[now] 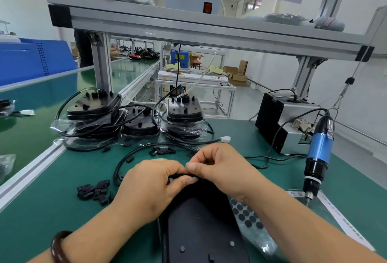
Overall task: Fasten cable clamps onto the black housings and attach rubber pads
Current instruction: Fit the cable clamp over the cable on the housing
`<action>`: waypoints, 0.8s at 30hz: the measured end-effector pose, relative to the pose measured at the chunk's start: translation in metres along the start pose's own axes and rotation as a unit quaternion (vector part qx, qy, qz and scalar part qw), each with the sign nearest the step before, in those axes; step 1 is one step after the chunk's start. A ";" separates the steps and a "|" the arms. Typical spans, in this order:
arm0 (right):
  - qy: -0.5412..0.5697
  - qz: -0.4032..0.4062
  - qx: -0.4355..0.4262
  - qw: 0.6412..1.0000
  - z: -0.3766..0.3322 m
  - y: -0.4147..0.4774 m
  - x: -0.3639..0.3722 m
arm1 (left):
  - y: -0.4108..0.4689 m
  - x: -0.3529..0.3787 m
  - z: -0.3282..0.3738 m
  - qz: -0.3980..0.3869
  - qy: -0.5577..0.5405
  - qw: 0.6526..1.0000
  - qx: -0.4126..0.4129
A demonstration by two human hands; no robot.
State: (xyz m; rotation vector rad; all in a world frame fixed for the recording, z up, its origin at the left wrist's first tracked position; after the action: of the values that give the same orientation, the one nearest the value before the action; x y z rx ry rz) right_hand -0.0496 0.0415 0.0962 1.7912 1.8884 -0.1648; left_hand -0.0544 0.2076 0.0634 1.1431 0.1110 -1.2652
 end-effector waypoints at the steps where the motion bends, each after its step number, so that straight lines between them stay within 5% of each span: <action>1: 0.005 -0.003 0.003 1.000 0.000 0.000 0.000 | -0.001 0.000 0.000 0.000 0.001 1.000 -0.001; 13: 0.025 -0.101 -0.039 0.994 0.005 0.006 -0.019 | 0.000 -0.002 0.001 -0.008 -0.039 0.999 0.003; 19: 0.008 -0.118 -0.085 0.989 0.005 0.007 -0.017 | 0.008 -0.006 -0.001 -0.072 -0.086 0.993 0.021; 24: 0.036 -0.128 -0.037 0.990 0.015 0.007 -0.012 | 0.011 -0.011 -0.003 -0.090 -0.105 0.990 0.018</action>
State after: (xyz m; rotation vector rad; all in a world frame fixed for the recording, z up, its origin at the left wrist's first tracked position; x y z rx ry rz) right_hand -0.0386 0.0251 0.0911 1.5201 2.1430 -0.1207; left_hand -0.0483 0.2157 0.0755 1.0425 0.0349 -1.5461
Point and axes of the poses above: each hand's wrist, its own y-axis towards the middle knuckle, its own x-axis out of the palm, z = x × y, the point moved 2 cm from there along y, towards the middle knuckle, and after that the axes turned 11 degrees about z, right-handed, at the moved point
